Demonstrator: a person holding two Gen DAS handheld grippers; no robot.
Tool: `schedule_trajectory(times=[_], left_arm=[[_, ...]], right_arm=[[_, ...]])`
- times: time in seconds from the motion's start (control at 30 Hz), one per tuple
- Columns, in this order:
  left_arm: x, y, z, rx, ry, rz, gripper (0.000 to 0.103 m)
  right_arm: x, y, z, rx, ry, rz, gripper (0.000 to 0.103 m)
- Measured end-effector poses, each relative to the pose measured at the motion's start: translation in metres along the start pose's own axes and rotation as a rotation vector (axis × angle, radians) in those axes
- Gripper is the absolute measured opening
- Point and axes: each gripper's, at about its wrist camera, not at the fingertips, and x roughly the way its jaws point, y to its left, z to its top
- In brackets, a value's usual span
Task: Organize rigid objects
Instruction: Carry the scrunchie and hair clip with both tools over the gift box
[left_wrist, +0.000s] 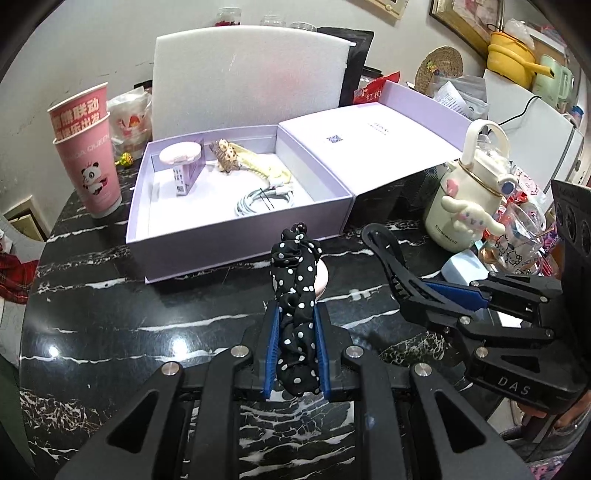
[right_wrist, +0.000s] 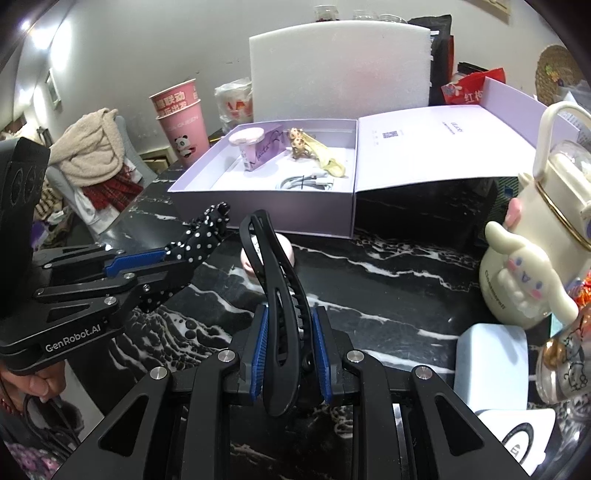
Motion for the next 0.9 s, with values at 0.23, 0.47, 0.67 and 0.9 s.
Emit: schedule_trajectory(times=[0.23, 0.47, 0.67, 0.9], left_arm=[[-0.006, 0.001, 0.009, -0.013, -0.017, 0.015, 0.018], [-0.004, 0.007, 0.020, -0.028, -0.024, 0.028, 0.018], [-0.004, 0.012, 0.033, -0.033, -0.041, 0.040, 0.018], [0.000, 0.017, 0.050, -0.028, -0.053, 0.053, 0.018]], right_arm=[[-0.001, 0.001, 0.009, -0.015, -0.012, 0.017, 0.023], [0.003, 0.002, 0.025, -0.055, -0.010, 0.036, 0.023], [0.008, 0.003, 0.043, -0.084, -0.022, 0.047, 0.023], [0.015, 0.004, 0.064, -0.099, -0.031, 0.076, 0.023]])
